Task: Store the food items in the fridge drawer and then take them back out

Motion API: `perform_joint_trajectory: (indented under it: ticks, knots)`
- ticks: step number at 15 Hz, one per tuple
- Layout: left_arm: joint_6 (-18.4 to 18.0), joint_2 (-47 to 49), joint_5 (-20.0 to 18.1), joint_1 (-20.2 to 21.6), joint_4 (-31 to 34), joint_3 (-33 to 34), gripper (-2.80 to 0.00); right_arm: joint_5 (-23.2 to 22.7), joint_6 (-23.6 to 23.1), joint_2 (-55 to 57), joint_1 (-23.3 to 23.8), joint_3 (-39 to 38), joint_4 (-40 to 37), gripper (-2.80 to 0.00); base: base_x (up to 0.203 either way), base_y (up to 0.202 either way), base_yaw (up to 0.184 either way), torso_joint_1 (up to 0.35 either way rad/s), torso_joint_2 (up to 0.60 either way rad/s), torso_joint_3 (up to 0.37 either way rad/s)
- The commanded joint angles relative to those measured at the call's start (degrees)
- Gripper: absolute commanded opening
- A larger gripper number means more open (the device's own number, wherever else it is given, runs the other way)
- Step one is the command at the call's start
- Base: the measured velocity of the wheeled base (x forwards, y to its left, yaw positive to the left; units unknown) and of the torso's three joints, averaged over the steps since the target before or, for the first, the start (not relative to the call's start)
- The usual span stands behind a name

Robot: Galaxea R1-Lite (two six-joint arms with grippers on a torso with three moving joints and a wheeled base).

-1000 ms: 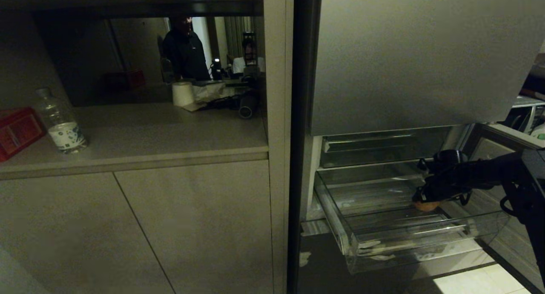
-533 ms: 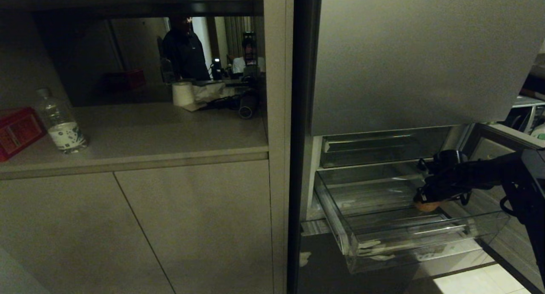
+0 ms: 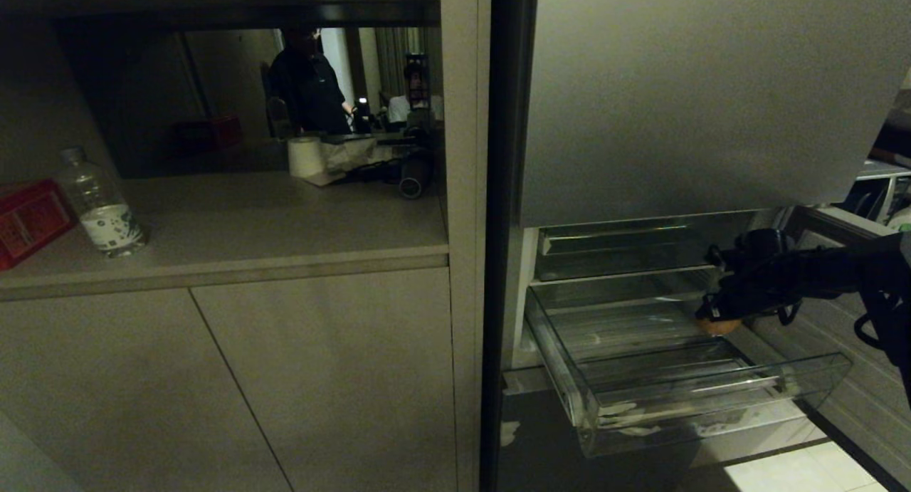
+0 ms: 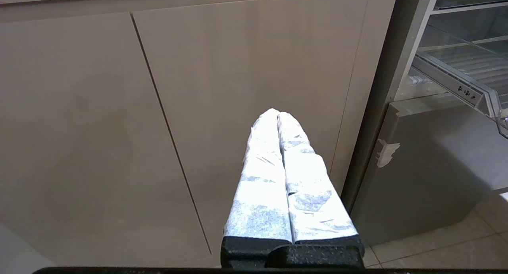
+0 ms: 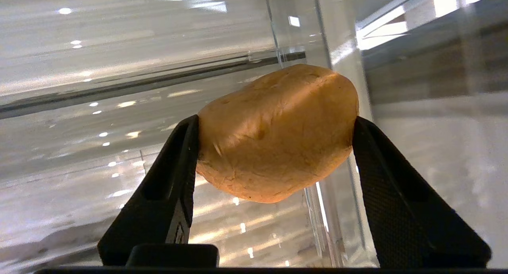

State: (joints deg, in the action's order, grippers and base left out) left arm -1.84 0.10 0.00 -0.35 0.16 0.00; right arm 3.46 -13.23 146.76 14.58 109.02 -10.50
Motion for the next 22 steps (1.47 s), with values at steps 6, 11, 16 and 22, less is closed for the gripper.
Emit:
perform_joint_trajectory:
  ticks: [6,11,16,22]
  knots:
    - [0.0,0.1,0.0,0.0,0.0,0.0,-2.8,-1.3,0.1,-16.3,0.0,-13.4,0.0,-2.8,0.0,0.0,0.0,0.0,0.0,0.0]
    - [0.0,0.1,0.0,0.0,0.0,0.0,-2.8,-1.3,0.4,-30.9,0.2,-25.1,0.2,-2.8,0.0,0.0,0.0,0.0,0.0,0.0]
    - [0.0,0.1,0.0,0.0,0.0,0.0,-2.8,-1.1,0.6,-50.1,3.2,-38.8,0.3,-2.8,0.0,0.0,0.0,0.0,0.0,0.0]
    - [0.0,0.1,0.0,0.0,-0.1,0.0,-2.8,-1.4,4.8,-79.7,21.8,-53.8,5.5,-2.8,0.0,0.0,0.0,0.0,0.0,0.0]
